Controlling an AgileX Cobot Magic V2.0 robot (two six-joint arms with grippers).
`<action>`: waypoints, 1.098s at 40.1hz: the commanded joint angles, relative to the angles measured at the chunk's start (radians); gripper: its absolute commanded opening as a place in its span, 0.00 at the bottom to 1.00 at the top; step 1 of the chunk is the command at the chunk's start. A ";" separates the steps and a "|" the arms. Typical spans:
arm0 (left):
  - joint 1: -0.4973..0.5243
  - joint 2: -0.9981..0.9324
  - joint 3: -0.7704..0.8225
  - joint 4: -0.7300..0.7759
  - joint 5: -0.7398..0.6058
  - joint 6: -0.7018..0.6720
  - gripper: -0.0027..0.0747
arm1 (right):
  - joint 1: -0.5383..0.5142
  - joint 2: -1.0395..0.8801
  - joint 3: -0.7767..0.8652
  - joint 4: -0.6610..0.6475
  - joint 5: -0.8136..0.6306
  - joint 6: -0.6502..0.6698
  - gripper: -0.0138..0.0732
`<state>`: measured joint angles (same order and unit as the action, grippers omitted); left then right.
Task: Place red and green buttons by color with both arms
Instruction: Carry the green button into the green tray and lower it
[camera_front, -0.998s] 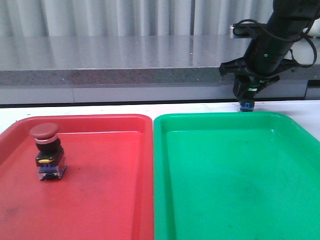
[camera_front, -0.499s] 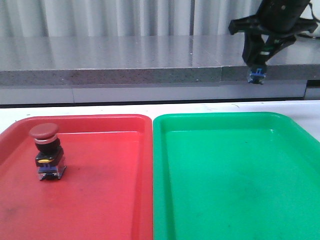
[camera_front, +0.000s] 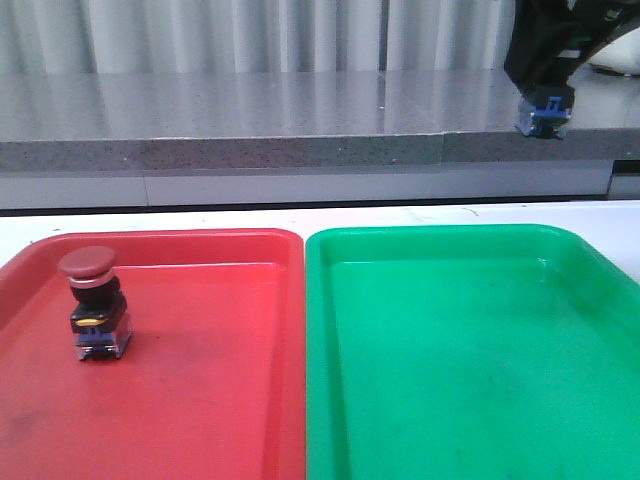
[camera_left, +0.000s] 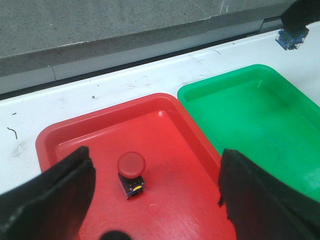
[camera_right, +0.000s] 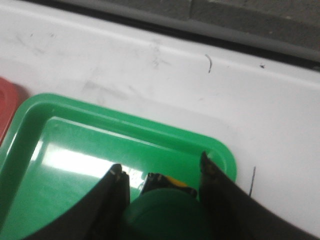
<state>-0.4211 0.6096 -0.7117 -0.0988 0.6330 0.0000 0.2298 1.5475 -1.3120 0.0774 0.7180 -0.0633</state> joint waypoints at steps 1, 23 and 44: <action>-0.007 0.001 -0.026 -0.006 -0.072 -0.009 0.68 | 0.042 -0.102 0.077 0.001 -0.084 -0.031 0.45; -0.007 0.001 -0.026 -0.006 -0.072 -0.009 0.68 | 0.172 -0.125 0.470 0.001 -0.428 -0.073 0.45; -0.007 0.001 -0.026 -0.006 -0.072 -0.009 0.68 | 0.172 0.019 0.473 0.002 -0.464 -0.072 0.46</action>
<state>-0.4211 0.6096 -0.7117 -0.0988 0.6330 0.0000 0.4018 1.5905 -0.8185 0.0774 0.2968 -0.1254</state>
